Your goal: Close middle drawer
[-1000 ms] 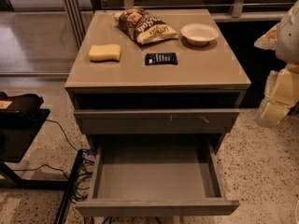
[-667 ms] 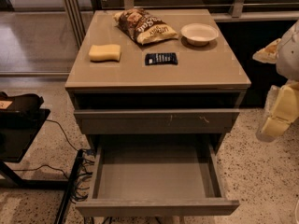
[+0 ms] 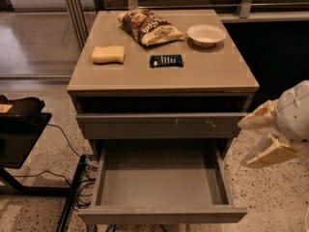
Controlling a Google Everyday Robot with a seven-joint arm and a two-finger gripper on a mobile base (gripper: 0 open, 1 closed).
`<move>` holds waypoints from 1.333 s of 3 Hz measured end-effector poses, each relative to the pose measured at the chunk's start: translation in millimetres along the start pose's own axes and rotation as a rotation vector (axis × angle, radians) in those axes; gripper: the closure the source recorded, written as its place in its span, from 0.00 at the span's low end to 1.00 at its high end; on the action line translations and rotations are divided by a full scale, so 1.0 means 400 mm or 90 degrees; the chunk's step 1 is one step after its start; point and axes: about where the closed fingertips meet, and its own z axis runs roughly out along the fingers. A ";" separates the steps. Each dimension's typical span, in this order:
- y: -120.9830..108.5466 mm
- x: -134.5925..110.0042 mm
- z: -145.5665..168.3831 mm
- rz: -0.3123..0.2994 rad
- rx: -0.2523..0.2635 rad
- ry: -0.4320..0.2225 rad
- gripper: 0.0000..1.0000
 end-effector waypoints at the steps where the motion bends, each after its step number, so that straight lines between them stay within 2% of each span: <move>1: 0.048 0.037 0.125 0.008 -0.046 -0.036 0.65; 2: 0.053 0.038 0.127 0.008 -0.048 -0.033 0.88; 3: 0.053 0.038 0.127 0.008 -0.048 -0.033 1.00; 4: 0.059 0.073 0.203 0.034 -0.069 -0.049 1.00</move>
Offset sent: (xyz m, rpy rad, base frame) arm -0.0082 0.0092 -0.0450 0.0550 0.0483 0.0243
